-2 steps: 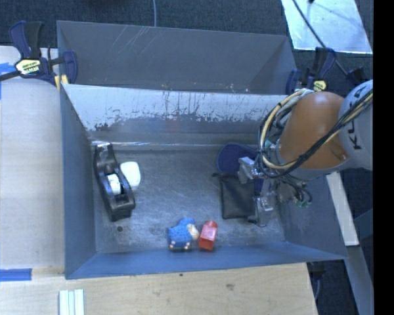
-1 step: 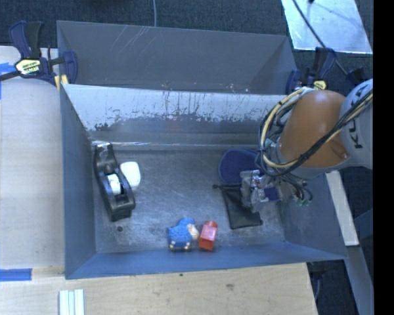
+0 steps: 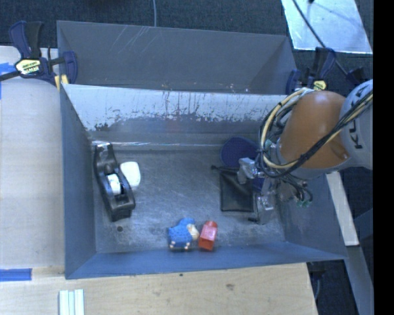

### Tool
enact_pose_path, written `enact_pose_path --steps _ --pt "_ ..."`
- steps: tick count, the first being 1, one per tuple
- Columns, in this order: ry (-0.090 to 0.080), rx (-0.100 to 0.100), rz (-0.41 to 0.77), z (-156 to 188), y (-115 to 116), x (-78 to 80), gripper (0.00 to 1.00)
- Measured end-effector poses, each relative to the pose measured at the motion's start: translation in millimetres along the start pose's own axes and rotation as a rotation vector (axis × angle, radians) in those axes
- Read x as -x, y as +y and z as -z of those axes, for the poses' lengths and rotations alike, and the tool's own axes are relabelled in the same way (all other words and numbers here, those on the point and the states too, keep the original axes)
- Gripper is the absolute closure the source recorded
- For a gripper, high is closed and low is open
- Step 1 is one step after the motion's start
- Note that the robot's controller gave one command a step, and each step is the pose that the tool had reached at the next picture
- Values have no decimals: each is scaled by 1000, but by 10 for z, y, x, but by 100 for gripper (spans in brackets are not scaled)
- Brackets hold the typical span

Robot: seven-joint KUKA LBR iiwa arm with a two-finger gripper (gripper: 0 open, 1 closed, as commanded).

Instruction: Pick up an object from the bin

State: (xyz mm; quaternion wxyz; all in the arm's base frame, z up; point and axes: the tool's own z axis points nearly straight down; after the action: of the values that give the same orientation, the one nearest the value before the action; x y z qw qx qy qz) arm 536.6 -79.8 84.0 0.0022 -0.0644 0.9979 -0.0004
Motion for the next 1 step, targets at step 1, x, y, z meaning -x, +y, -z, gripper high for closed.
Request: enact_pose_path --steps 1 --pt "4 1 -112 -134 17 522 0"
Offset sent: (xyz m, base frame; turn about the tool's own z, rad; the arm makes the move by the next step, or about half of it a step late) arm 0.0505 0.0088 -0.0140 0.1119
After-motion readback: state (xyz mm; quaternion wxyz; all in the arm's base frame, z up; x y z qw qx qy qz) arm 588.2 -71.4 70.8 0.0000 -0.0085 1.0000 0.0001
